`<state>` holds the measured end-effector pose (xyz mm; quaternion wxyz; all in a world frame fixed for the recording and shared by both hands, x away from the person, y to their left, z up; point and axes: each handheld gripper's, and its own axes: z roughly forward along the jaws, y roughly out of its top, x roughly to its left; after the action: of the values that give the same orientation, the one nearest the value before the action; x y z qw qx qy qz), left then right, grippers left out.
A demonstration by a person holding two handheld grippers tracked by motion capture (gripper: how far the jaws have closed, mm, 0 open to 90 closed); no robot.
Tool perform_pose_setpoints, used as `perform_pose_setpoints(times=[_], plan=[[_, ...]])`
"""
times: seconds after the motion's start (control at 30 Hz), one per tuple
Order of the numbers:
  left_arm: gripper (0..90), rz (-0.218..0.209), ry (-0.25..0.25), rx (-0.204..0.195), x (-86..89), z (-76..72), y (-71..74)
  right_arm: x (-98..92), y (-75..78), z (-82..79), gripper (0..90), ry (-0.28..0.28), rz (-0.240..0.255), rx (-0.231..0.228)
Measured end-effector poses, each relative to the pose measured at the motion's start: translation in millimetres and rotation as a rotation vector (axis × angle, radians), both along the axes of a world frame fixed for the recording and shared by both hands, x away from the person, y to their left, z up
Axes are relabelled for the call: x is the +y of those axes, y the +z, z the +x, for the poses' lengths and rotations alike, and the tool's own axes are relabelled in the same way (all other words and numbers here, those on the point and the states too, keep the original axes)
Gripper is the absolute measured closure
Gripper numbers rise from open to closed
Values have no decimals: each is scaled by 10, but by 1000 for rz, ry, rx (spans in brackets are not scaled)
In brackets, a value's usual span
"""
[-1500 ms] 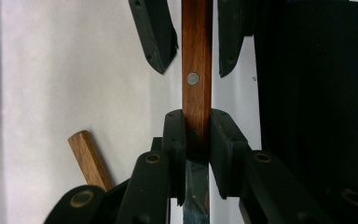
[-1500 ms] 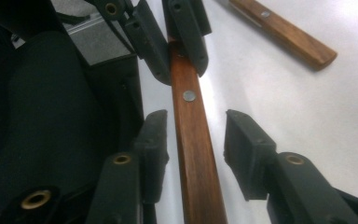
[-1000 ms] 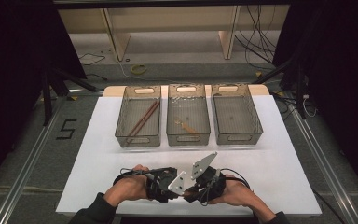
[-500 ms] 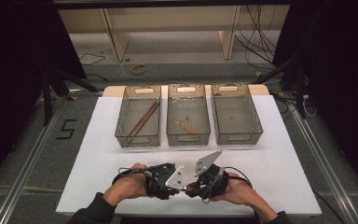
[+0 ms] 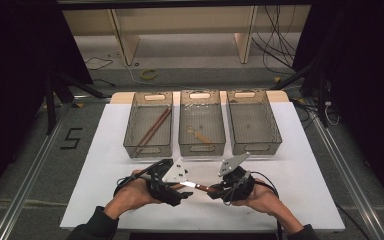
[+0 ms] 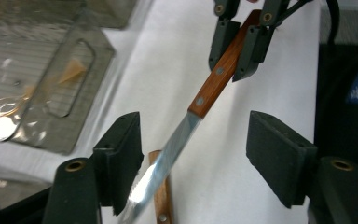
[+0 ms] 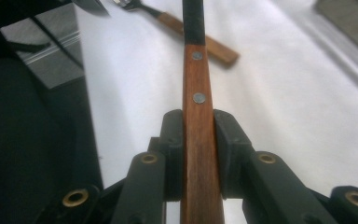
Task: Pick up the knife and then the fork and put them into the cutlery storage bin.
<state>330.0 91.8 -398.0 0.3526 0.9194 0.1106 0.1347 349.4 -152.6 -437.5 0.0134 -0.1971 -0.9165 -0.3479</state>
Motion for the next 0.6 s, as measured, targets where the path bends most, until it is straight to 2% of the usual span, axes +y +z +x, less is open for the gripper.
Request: perform_pose_setpoints(times=[0.1,0.2,0.3,0.47,0.53,0.6], plan=[[329,-31,42,1,104,6,-4,-71,41,33,758,-34,-3,-17],[310,-65,87,29,241,25,-60,-144,104,53,758,-66,12,-30],[288,-75,133,50,358,46,-134,-224,172,85,758,-110,21,-46],[255,-127,212,83,499,109,-269,-375,275,160,758,-177,50,-73],[250,-141,233,98,537,141,-328,-442,316,200,758,-201,56,-86],[245,-132,248,113,571,179,-396,-508,355,233,758,-230,59,-105]])
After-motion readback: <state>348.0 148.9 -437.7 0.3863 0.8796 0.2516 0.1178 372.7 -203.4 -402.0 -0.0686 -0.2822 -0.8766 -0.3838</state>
